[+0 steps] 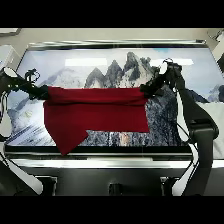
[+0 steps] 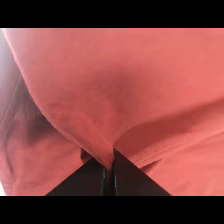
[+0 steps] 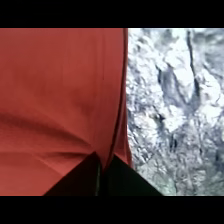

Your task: Fold the clothes and pants, and hang the long-sleeved shirts on hangers.

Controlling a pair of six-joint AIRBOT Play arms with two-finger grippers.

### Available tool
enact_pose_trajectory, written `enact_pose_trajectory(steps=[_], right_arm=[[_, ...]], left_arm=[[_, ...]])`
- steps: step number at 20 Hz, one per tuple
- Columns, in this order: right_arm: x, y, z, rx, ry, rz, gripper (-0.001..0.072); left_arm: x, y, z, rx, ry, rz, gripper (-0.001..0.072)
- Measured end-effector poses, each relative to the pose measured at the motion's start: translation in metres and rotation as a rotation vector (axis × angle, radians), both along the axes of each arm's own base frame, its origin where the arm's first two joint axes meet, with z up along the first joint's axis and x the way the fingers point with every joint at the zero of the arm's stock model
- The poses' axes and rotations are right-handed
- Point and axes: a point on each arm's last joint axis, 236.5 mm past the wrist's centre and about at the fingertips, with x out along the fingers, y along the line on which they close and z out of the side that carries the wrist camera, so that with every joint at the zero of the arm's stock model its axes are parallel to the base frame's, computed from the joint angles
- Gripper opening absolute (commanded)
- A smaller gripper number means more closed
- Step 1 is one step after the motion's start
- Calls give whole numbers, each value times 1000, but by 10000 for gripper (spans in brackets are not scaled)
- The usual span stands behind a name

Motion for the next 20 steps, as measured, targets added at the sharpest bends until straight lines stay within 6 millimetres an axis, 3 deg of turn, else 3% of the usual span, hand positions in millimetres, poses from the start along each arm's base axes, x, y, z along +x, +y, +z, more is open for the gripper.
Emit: enact_pose_trajectory(steps=[2,4,5,6,7,8,10,14,17,20], right_arm=[[-4,0,-8,-2,30,-8,34],[-7,0,-16,-3,54,-16,191],[-8,-1,-18,-4,64,-18,346],[-8,-1,-21,-5,69,-21,486],[-8,-1,-21,-5,71,-25,558],[-8,0,-22,-4,73,-28,569],[-9,-1,-16,1,66,-22,601],[6,-18,35,47,-69,8,601],[11,-55,70,90,-158,19,600],[-6,-79,75,210,-136,32,599]], left_arm=[[-4,1,-6,17,26,-7,15],[-7,0,-12,28,48,-10,50],[-8,1,-15,31,55,-11,159],[-8,1,-18,35,62,-10,350],[-8,1,-19,37,67,-2,508],[-5,3,-18,42,62,14,551],[2,11,-10,56,35,49,551],[-1,43,36,119,-25,116,550],[-35,69,61,171,-1,170,549],[-95,78,62,171,66,222,549]])
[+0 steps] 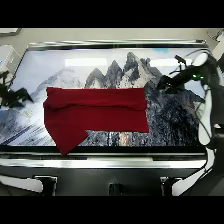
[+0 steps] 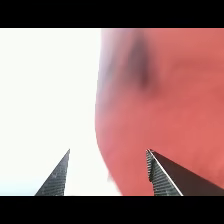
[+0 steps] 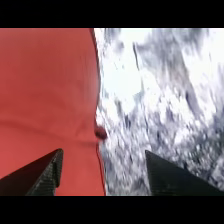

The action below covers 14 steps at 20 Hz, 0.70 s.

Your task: Fold the clothes and pants, and hang the long-sleeved shirts on hangers.

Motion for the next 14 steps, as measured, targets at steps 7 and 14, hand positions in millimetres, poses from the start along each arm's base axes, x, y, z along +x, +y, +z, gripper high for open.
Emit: enact_pose_trajectory(steps=[7,14], right_arm=[[-34,11,0,295,53,47,596],[-45,21,18,368,54,68,587]], left_arm=[[-126,-66,-58,-247,-66,120,549],[-156,-113,-101,-382,-143,171,549]])
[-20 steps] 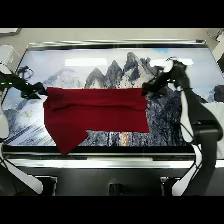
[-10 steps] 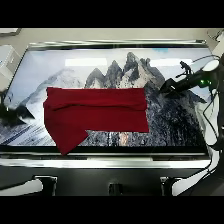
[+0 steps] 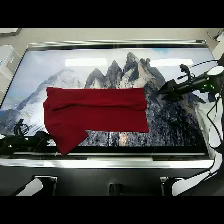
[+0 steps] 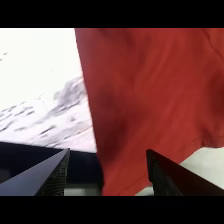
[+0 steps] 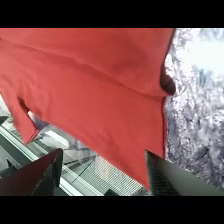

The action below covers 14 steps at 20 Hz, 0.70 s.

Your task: Fold the clothes and pants, and hang the long-sleeved shirts on hangers.

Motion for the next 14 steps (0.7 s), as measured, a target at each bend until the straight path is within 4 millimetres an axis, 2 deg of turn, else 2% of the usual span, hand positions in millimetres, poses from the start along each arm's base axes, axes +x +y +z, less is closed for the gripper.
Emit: enact_pose_trajectory(steps=[4,10,11,12,13,14], right_arm=[[-3,2,9,4,-12,5,541],[-4,2,12,-1,-18,9,541],[-4,1,11,-7,-17,9,540],[-5,-1,10,-13,-15,9,536],[-5,-2,9,-19,-15,10,486],[-5,-4,8,-27,-13,11,446]], left_arm=[[6,-7,-5,-39,-30,32,545],[23,-11,-14,-80,-63,80,452],[25,-13,-16,-85,-64,82,382],[26,-15,-18,-82,-62,79,233],[27,-14,-22,-67,-60,74,102],[27,-13,-26,-51,-58,67,18]])
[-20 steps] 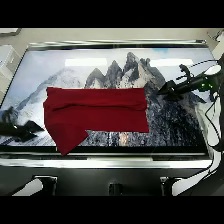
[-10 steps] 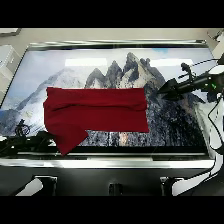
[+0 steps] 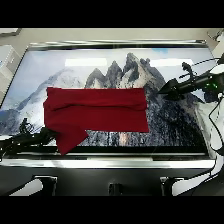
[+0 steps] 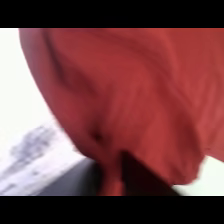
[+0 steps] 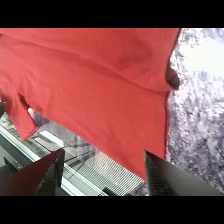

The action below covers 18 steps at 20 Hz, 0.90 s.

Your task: Fold the clothes and pants, and hang the long-sleeved shirts on hangers.

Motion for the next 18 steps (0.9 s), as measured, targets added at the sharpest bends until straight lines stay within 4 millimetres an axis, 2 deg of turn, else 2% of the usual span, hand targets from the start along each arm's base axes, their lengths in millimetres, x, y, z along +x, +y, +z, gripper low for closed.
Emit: enact_pose_trajectory(steps=[4,8,10,13,18], right_arm=[[-5,-10,-11,-40,22,1,461],[-34,-16,-46,-13,158,-14,466],[-54,-8,-66,26,234,-13,506],[-79,5,-94,55,314,-3,505],[-109,28,-127,52,372,42,501]], left_arm=[[9,3,1,24,-17,-12,16],[23,12,11,50,-53,-20,16],[28,11,18,38,-68,-27,16],[32,11,23,29,-74,-22,16],[33,10,26,16,-74,-19,16]])
